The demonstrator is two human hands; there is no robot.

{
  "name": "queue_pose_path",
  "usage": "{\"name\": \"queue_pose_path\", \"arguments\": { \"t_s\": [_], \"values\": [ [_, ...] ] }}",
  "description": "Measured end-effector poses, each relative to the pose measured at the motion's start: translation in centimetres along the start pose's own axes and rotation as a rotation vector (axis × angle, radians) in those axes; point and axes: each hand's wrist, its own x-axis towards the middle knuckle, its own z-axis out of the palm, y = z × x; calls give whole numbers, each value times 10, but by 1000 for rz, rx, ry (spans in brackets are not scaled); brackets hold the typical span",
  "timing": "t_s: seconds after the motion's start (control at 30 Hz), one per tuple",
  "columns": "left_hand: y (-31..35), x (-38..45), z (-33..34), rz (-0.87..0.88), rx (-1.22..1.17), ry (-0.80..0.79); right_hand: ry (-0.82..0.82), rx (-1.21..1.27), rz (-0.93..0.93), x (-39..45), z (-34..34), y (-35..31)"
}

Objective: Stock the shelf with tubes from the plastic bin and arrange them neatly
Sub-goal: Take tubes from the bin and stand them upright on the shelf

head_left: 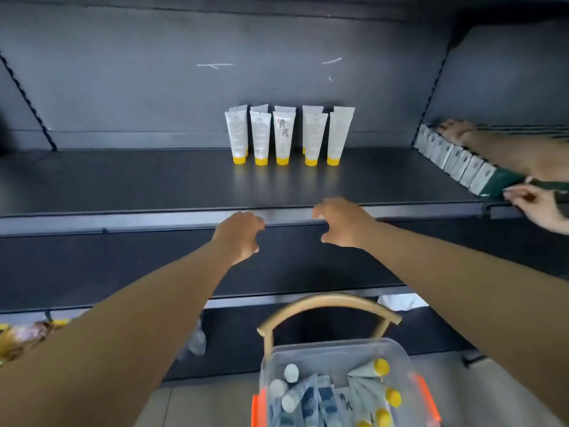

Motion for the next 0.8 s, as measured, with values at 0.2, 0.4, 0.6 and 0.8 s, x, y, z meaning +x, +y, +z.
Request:
{"name": "queue_pose_path", "arguments": {
  "t_s": [0.2, 0.4, 0.6, 0.8],
  "values": [
    [22, -71, 122, 25, -22, -174, -130, -21, 25, -80, 97, 15],
    [48, -117, 241, 58, -12, -380, -332, -28, 81, -124, 207, 52],
    [74, -133, 329, 58, -41, -529, -441, 31, 145, -143, 289, 87],
    [97, -121, 377, 66, -61, -558, -497, 94, 153, -144, 345, 114]
  ]
}}
